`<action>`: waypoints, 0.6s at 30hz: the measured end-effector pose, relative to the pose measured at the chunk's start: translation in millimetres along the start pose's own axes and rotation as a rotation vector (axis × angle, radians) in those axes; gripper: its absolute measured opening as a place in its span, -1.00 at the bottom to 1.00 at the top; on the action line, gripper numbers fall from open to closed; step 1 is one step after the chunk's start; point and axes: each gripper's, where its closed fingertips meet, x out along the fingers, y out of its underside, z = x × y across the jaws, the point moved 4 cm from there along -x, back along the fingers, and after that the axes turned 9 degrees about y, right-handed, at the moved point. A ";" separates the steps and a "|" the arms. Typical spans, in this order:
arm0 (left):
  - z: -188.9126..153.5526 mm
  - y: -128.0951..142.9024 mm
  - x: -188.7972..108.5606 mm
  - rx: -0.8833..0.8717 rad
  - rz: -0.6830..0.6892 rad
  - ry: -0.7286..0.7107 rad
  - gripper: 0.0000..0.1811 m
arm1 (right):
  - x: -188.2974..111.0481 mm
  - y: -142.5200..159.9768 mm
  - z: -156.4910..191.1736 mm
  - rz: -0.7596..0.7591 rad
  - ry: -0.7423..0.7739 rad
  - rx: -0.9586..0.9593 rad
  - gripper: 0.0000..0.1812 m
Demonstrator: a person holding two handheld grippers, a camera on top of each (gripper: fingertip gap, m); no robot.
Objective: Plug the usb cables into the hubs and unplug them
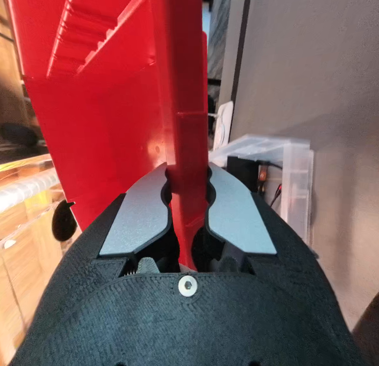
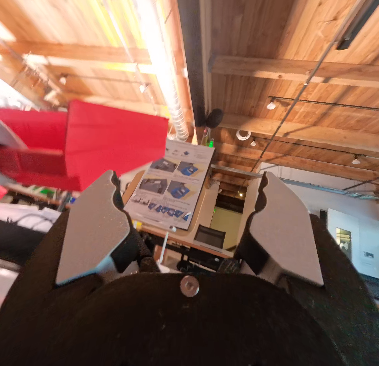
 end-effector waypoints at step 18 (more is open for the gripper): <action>-105.0 -120.7 118.1 0.057 -0.177 0.577 -0.68 | -8.2 -4.9 -47.1 -0.056 0.187 0.224 0.37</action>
